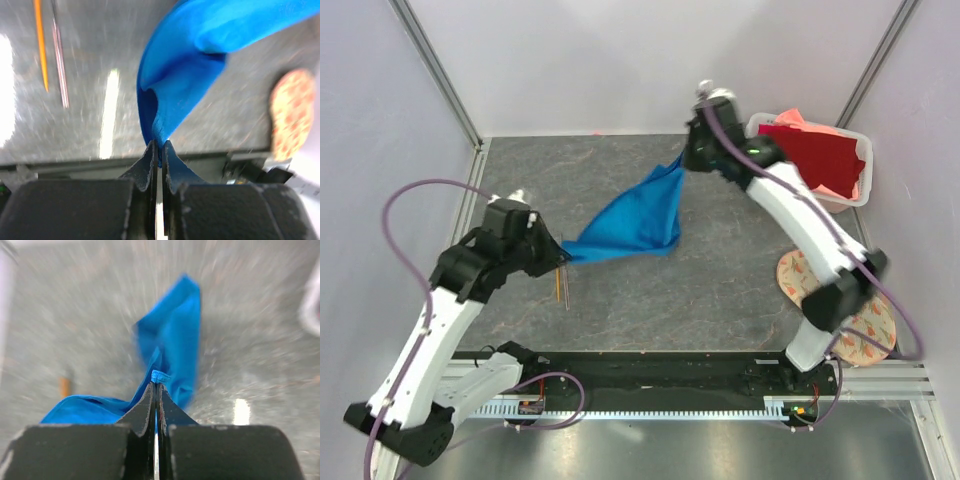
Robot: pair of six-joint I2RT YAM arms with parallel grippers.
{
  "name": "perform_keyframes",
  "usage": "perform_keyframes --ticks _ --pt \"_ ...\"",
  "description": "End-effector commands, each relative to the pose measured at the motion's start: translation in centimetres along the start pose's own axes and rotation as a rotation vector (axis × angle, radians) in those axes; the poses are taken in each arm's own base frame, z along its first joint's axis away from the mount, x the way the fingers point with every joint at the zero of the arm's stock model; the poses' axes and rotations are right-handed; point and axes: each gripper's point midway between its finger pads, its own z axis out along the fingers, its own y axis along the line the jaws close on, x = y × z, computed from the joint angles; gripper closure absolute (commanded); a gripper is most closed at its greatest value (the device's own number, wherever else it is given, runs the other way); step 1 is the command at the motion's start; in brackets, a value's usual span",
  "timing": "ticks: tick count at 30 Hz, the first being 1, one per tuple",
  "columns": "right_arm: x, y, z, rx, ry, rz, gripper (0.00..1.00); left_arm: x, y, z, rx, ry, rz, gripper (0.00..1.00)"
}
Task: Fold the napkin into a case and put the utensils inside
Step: Flatten out the crumpled napkin at the center of the board.
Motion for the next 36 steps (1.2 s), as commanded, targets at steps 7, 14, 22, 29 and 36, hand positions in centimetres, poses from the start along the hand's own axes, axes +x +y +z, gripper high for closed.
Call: perform_keyframes --ticks 7,14,22,29,36 --pt "-3.6 -5.0 -18.1 -0.049 -0.235 0.067 1.00 -5.9 -2.8 -10.9 0.215 -0.422 0.005 0.98" --pt "8.9 -6.8 -15.9 -0.125 0.018 0.125 1.00 0.8 -0.2 -5.2 0.215 -0.179 -0.120 0.98" --pt "24.7 -12.7 -13.8 0.007 0.292 0.260 1.00 6.2 4.0 1.5 0.067 0.027 -0.237 0.98" --pt "31.6 -14.3 -12.5 0.078 0.485 0.327 1.00 8.0 4.4 5.9 -0.035 0.198 -0.239 0.98" --pt "32.2 -16.7 -12.2 0.248 0.538 0.274 1.00 9.7 3.7 9.1 -0.057 0.395 -0.128 0.98"
